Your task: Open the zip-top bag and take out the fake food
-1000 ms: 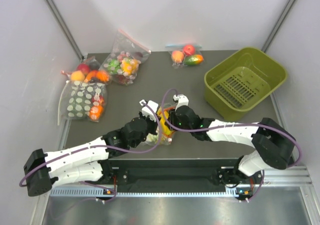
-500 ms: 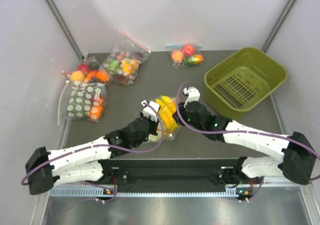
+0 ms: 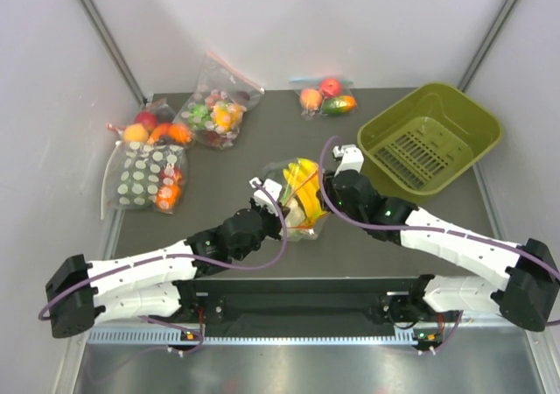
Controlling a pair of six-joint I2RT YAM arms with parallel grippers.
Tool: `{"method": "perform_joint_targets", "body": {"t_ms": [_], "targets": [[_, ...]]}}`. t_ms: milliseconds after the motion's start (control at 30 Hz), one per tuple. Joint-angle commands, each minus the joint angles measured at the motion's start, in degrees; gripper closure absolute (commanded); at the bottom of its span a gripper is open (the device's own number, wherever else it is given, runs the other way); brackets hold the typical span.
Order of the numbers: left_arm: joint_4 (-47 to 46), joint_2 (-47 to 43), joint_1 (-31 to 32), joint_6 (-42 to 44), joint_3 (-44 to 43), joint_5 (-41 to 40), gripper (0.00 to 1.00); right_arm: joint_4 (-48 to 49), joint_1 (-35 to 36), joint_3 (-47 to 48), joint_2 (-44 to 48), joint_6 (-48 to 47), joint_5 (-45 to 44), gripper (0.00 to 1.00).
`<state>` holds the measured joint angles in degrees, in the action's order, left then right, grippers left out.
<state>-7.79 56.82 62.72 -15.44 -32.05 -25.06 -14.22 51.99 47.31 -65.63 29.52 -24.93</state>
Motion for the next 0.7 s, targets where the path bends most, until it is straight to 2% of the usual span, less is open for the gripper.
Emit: {"method": "perform_joint_targets", "body": {"t_ms": [0, 333, 533, 667], "targets": [[-2.75, 2.32, 1.88, -1.17, -0.29, 2.12, 0.96, 3.85, -1.97, 5.51, -1.6, -0.43, -4.16, 1.0], [-3.98, 5.5, 5.39, -1.87, -0.82, 0.36, 0.8, 3.85, -4.0, 7.97, -4.69, -0.78, -3.82, 1.0], [-3.9, 7.25, 6.54, -2.66, 0.15, -1.04, 0.8, 3.32, -6.11, 9.12, -4.07, -1.39, -1.88, 1.0], [-5.04, 7.43, 8.03, -3.89, 1.47, -1.65, 0.85, 2.53, -7.6, 9.73, -3.9, -1.83, -1.35, 1.0]]}}
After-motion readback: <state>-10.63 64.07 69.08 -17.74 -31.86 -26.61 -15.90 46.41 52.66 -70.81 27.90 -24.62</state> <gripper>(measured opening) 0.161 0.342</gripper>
